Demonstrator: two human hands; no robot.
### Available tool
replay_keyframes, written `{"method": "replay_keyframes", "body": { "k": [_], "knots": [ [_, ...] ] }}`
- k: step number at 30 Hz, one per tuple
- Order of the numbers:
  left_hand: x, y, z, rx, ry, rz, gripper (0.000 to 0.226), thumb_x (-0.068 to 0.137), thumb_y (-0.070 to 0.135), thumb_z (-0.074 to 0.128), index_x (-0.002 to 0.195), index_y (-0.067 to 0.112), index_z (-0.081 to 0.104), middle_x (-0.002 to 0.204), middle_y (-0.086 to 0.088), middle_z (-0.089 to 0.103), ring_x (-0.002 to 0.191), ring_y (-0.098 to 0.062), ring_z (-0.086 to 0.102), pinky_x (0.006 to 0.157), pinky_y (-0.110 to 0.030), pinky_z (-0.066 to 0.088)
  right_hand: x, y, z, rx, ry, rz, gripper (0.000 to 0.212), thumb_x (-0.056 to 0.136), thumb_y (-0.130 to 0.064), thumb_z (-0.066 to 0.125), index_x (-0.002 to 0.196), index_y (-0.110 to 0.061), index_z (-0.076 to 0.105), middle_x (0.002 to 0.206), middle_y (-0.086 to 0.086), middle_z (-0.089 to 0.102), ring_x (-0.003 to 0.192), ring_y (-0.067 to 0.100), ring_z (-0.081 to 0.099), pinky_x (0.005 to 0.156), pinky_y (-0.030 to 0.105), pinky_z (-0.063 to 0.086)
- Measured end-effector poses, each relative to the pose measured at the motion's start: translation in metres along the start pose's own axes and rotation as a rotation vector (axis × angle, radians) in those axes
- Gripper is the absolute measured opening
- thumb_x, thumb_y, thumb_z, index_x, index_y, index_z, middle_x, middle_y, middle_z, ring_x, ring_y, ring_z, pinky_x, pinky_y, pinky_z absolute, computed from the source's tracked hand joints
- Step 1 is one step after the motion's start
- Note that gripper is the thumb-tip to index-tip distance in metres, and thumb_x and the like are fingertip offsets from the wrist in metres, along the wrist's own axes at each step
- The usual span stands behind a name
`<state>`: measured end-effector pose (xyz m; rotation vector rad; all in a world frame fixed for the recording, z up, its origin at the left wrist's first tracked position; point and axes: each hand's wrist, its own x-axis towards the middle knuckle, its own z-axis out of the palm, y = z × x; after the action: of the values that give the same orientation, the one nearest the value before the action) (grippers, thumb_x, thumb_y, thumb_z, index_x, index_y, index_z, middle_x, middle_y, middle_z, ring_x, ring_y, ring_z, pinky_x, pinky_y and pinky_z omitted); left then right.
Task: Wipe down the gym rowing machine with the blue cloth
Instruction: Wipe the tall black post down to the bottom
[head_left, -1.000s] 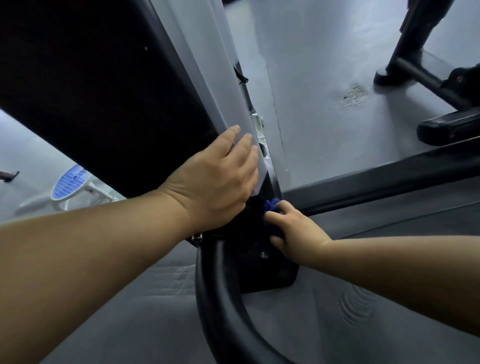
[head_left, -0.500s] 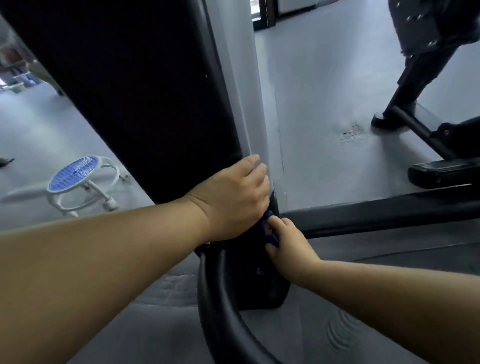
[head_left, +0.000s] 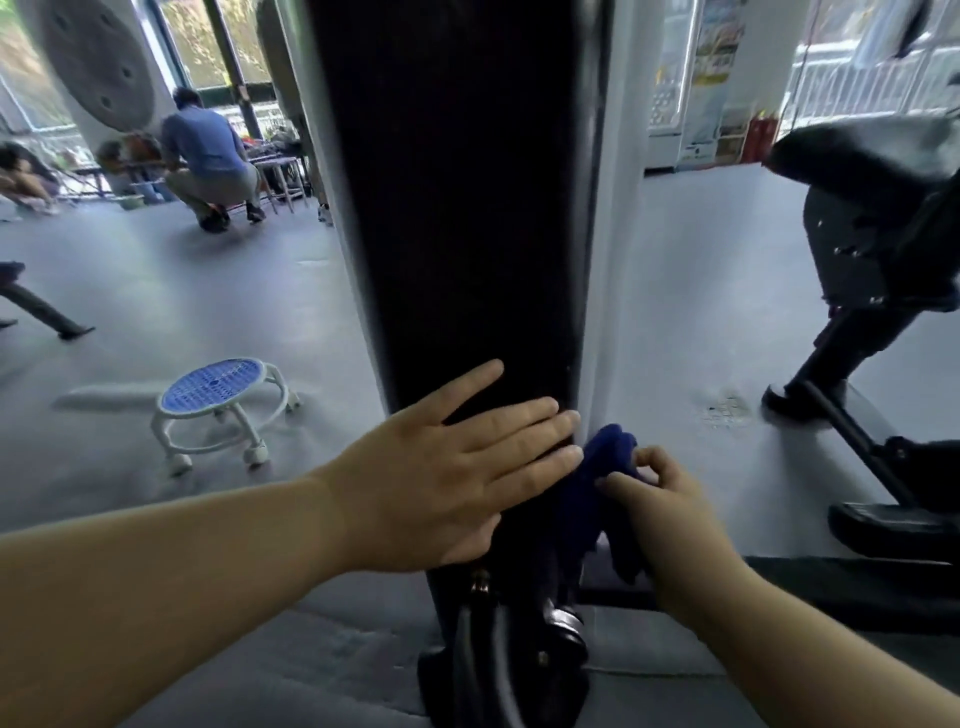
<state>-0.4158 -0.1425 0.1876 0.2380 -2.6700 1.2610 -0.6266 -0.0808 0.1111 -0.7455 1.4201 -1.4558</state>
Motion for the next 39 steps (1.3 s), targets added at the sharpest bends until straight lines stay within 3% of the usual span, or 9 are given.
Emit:
{"method": "replay_keyframes", "body": {
  "k": [4, 9, 12, 17, 21, 24, 28, 35, 39],
  "knots": [
    [0.017, -0.025, -0.028, -0.216, 0.201, -0.139, 0.082, 0.087, 0.051, 0.059, 0.151, 0.012, 0.025, 0.157, -0.017, 0.029, 0.144, -0.033, 0.032, 0.117, -0.046, 0.027, -0.046, -0.091, 0.022, 0.298, -0.07, -0.093, 0.011, 0.091, -0.011, 0.054, 0.085, -0.012, 0.063, 0.07, 0.008, 0.062, 0.049, 0.013, 0.058, 0.038, 0.02, 0.041],
    [0.046, -0.053, -0.055, -0.322, 0.269, -0.193, 0.075, 0.089, 0.055, 0.058, 0.149, 0.024, 0.026, 0.157, -0.021, 0.027, 0.137, -0.035, 0.038, 0.103, -0.043, 0.04, -0.08, -0.153, 0.033, 0.538, -0.194, -0.101, 0.048, 0.06, -0.024, 0.06, 0.102, -0.005, 0.074, 0.1, 0.015, 0.069, 0.083, 0.023, 0.066, 0.075, 0.034, 0.058],
    [0.057, -0.069, -0.066, -0.334, 0.376, -0.197, 0.047, 0.09, 0.032, 0.056, 0.136, 0.023, 0.054, 0.143, -0.02, 0.049, 0.115, -0.036, 0.053, 0.091, -0.043, 0.047, -0.09, -0.173, 0.032, 0.508, -0.303, -0.076, 0.046, 0.067, -0.023, 0.054, 0.103, 0.0, 0.072, 0.097, 0.019, 0.071, 0.079, 0.024, 0.068, 0.061, 0.031, 0.06],
    [0.063, -0.109, -0.096, -0.475, 0.478, -0.226, 0.025, 0.092, 0.033, 0.064, 0.114, 0.022, 0.056, 0.108, 0.01, 0.047, 0.095, -0.009, 0.044, 0.087, -0.024, 0.045, -0.094, -0.217, 0.03, -0.012, -0.201, -0.338, 0.029, 0.092, -0.004, 0.047, 0.092, -0.01, 0.076, 0.097, 0.009, 0.074, 0.092, 0.021, 0.07, 0.071, 0.032, 0.059],
    [0.062, -0.183, -0.137, -0.235, 0.724, -0.408, 0.028, 0.094, 0.03, 0.058, 0.117, 0.015, 0.062, 0.12, 0.003, 0.054, 0.102, -0.02, 0.047, 0.091, -0.038, 0.04, -0.087, -0.274, 0.035, -0.183, 0.088, -0.677, 0.034, 0.093, -0.003, 0.052, 0.09, -0.03, 0.073, 0.1, -0.007, 0.072, 0.097, 0.008, 0.068, 0.09, 0.043, 0.056],
    [0.055, -0.212, -0.136, -0.051, 0.619, -0.338, 0.043, 0.08, 0.034, 0.061, 0.113, 0.008, 0.072, 0.14, -0.024, 0.049, 0.125, -0.038, 0.046, 0.104, -0.049, 0.035, -0.085, -0.318, 0.046, -0.4, 0.204, -1.089, 0.039, 0.093, -0.01, 0.052, 0.102, -0.046, 0.063, 0.125, -0.02, 0.061, 0.116, -0.004, 0.056, 0.093, 0.03, 0.048],
    [0.042, -0.193, -0.108, 0.019, 0.414, -0.046, 0.029, 0.091, 0.038, 0.057, 0.103, 0.019, 0.075, 0.146, -0.014, 0.043, 0.133, -0.036, 0.047, 0.115, -0.049, 0.03, -0.078, -0.366, 0.064, -0.933, 0.225, -1.516, 0.045, 0.095, -0.018, 0.044, 0.138, -0.03, 0.053, 0.157, -0.012, 0.03, 0.147, 0.014, 0.026, 0.114, 0.036, 0.029],
    [0.072, -0.249, -0.144, 0.164, 0.605, -0.038, 0.031, 0.094, 0.024, 0.054, 0.121, 0.022, 0.07, 0.15, -0.004, 0.04, 0.138, -0.025, 0.042, 0.114, -0.046, 0.033, -0.047, -0.393, 0.057, -1.433, 0.24, -1.691, 0.048, 0.102, -0.027, 0.035, 0.149, -0.023, 0.041, 0.163, 0.01, 0.019, 0.151, 0.03, 0.014, 0.114, 0.056, 0.03],
    [0.067, -0.212, -0.116, 0.019, 0.564, 0.052, 0.024, 0.093, 0.037, 0.059, 0.093, 0.021, 0.077, 0.139, 0.0, 0.057, 0.131, -0.022, 0.051, 0.11, -0.04, 0.038, -0.048, -0.414, 0.061, -1.522, 0.249, -1.743, 0.045, 0.105, -0.028, 0.032, 0.149, -0.028, 0.041, 0.162, 0.007, 0.022, 0.151, 0.031, 0.016, 0.114, 0.056, 0.03]
  ]
}}
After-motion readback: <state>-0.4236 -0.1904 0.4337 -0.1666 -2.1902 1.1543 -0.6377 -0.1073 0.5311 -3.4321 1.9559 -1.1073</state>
